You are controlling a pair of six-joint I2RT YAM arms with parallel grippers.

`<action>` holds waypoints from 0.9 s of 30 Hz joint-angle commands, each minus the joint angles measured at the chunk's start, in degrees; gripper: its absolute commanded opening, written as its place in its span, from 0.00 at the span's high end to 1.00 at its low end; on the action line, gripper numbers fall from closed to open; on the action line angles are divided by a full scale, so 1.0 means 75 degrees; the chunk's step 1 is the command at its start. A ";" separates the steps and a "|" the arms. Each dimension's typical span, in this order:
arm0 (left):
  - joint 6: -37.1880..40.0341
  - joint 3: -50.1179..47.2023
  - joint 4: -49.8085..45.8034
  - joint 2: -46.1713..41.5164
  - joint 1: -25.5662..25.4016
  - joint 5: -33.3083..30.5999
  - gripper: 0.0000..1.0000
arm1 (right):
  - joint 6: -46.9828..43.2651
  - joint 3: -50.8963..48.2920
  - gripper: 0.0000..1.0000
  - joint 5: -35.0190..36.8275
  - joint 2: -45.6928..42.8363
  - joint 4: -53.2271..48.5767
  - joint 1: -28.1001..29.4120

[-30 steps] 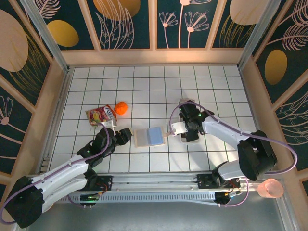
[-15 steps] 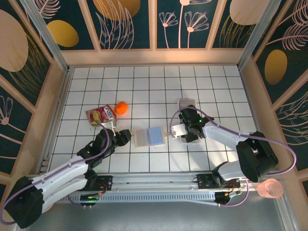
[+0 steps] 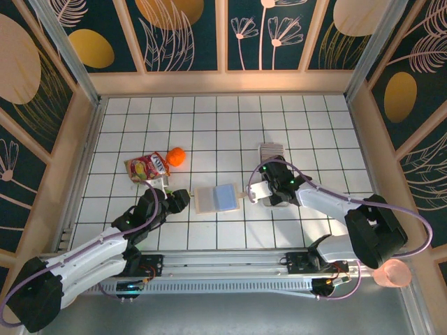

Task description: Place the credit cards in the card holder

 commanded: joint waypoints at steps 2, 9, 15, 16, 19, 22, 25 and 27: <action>-0.0070 -0.0134 0.0259 -0.0127 -0.0061 -0.0099 0.49 | -0.0247 0.0000 0.01 0.0561 0.0218 0.0340 0.0004; -0.0109 -0.0199 0.0244 -0.0255 -0.0061 -0.0099 0.49 | -0.0172 0.0053 0.01 0.0887 0.0274 0.0427 -0.0030; -0.0148 -0.0211 0.0305 -0.0270 -0.0065 -0.0067 0.49 | -0.0124 0.0111 0.01 0.0894 0.0126 0.0416 -0.0076; -0.0157 -0.0214 0.0323 -0.0258 -0.0057 -0.0047 0.49 | -0.0103 0.0129 0.01 0.0873 0.0109 0.0400 -0.0082; -0.0159 -0.0200 0.0329 -0.0221 -0.0064 0.0009 0.49 | -0.0015 0.0181 0.01 0.0776 0.0077 0.0244 -0.0077; -0.0157 -0.0188 0.0306 -0.0221 -0.0056 0.0045 0.49 | 0.0198 0.0249 0.01 0.0561 0.0030 0.0145 -0.0060; -0.0178 -0.0194 0.0282 -0.0236 -0.0062 0.0069 0.49 | 0.0474 0.0375 0.01 0.0333 -0.0010 -0.0074 -0.0022; -0.0197 -0.0206 0.0294 -0.0236 -0.0064 0.0078 0.49 | 0.0603 0.0462 0.01 0.0152 -0.0029 -0.0278 -0.0013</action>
